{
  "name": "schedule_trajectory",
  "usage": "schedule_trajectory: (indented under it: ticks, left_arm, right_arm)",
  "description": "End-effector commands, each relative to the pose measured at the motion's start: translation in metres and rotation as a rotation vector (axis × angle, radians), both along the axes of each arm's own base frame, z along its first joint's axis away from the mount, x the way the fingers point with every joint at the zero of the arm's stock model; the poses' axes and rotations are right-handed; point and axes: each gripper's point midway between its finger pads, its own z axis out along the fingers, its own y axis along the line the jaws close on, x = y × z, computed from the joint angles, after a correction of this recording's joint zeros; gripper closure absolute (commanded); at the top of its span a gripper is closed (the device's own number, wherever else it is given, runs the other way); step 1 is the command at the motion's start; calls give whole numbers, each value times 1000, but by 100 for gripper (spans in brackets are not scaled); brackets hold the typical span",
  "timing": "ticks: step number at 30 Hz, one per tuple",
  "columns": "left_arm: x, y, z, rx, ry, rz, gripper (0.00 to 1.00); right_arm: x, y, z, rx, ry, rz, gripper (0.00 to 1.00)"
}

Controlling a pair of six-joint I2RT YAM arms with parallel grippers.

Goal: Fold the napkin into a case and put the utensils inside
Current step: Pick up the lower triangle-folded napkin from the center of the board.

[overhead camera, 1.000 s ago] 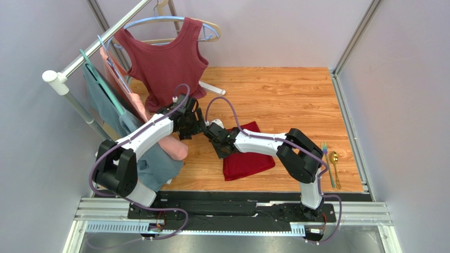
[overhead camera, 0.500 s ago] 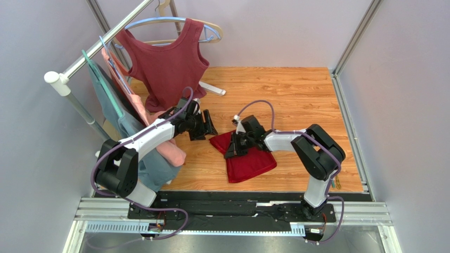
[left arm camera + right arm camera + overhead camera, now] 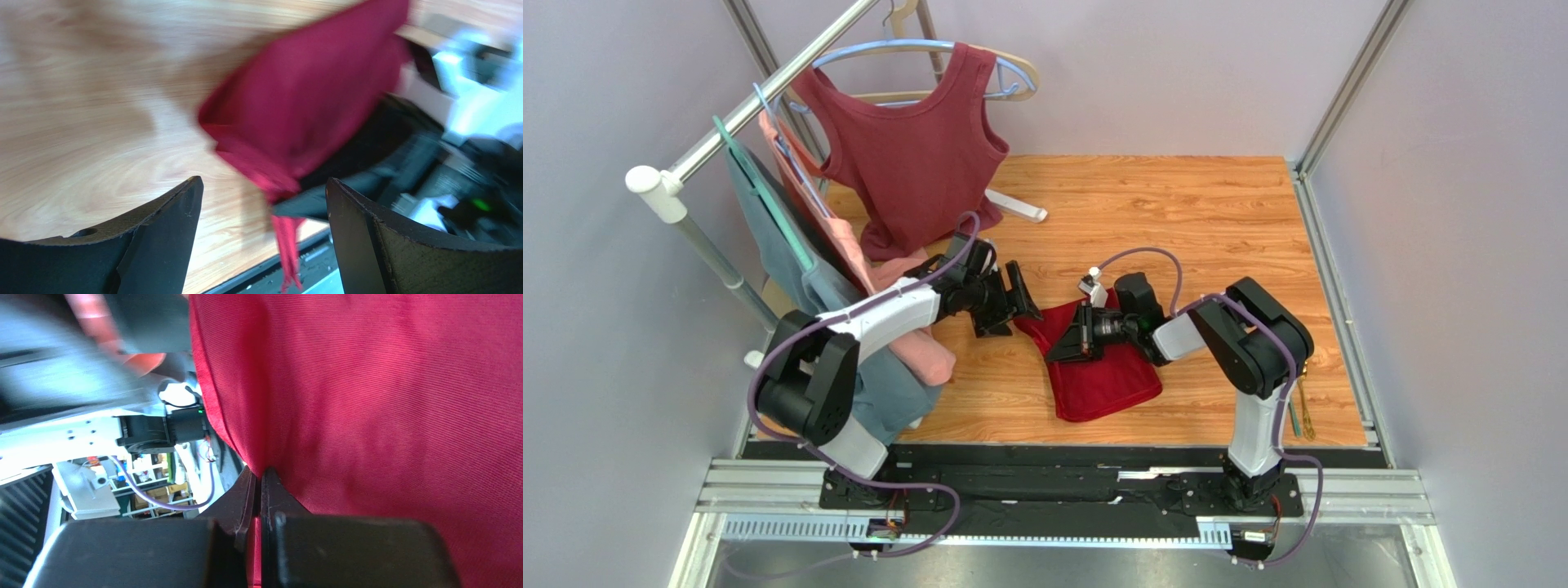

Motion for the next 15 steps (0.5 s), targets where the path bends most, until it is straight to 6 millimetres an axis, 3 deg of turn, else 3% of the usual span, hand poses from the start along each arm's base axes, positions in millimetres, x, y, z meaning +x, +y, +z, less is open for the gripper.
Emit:
schedule_trajectory:
  ticks: [1, 8, 15]
  left_arm:
    - [10, 8, -10, 73, 70, 107, 18]
    - [24, -3, -22, 90, 99, 68, 18]
    - [35, -10, -21, 72, 78, 68, 19]
  right_arm:
    - [4, 2, 20, 89, -54, 22, 100]
    - [5, 1, 17, 87, -56, 23, 100]
    - [5, -1, 10, 64, -50, 24, 100]
